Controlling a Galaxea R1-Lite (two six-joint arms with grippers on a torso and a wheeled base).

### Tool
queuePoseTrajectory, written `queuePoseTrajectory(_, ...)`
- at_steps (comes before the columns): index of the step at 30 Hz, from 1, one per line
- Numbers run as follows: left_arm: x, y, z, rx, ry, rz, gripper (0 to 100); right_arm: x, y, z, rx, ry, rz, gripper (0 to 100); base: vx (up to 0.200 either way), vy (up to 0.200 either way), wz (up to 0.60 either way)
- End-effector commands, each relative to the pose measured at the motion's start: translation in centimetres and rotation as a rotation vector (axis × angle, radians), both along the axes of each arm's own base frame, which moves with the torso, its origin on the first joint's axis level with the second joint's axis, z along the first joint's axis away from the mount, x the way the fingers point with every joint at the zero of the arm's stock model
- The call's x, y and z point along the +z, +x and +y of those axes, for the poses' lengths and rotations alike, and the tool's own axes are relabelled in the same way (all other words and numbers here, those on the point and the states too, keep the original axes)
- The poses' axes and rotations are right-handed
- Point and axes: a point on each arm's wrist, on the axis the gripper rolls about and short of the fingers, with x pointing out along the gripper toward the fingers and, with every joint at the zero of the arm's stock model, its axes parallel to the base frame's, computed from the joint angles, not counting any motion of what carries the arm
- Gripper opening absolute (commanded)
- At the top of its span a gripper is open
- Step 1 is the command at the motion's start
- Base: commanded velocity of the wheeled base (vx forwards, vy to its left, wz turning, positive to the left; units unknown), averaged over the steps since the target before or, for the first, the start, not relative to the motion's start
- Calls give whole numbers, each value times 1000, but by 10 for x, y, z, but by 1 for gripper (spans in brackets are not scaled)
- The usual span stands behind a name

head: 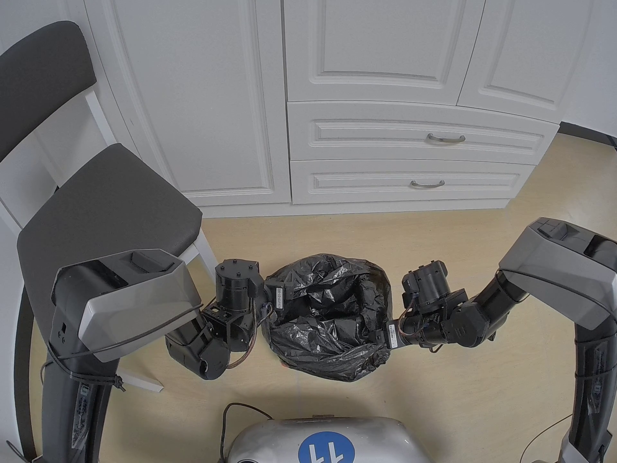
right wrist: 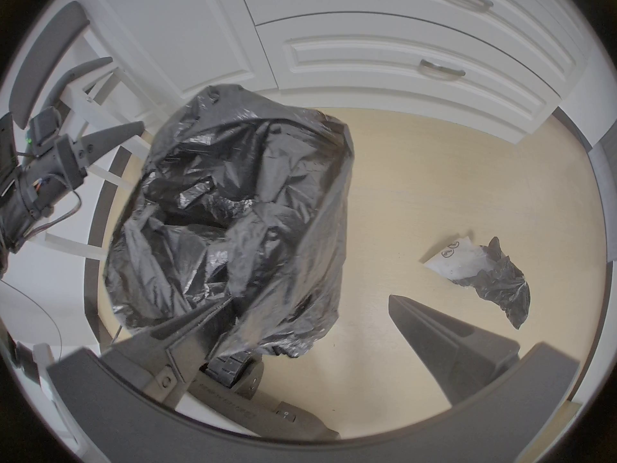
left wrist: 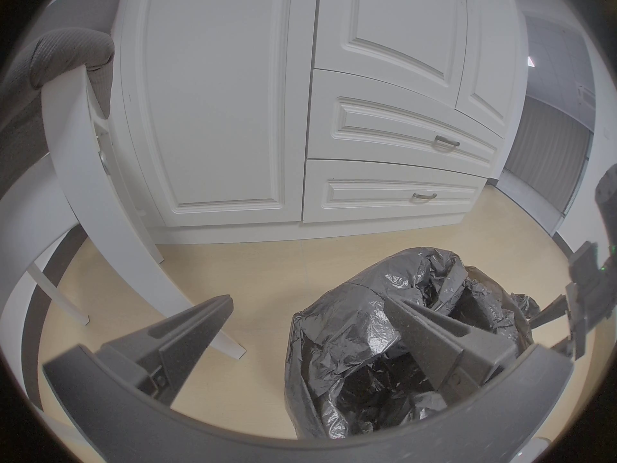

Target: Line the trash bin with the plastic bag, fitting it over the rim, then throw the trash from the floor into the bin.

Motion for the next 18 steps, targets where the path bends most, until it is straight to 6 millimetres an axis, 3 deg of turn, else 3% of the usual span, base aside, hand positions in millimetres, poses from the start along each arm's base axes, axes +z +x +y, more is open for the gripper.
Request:
queuePoseTrajectory(1,-1,0,0,1,0,1,100,-29,20,-15,-54,-23,41,100,0,0,0)
queuePoseTrajectory(6,-1,0,0,0,3,1,100,-20,30,-31,-94,-13,19,100,0,0,0)
queuePoseTrajectory(18,-1,0,0,0,4,2,100,0,44,-45,-145,27,-54,100,0,0,0)
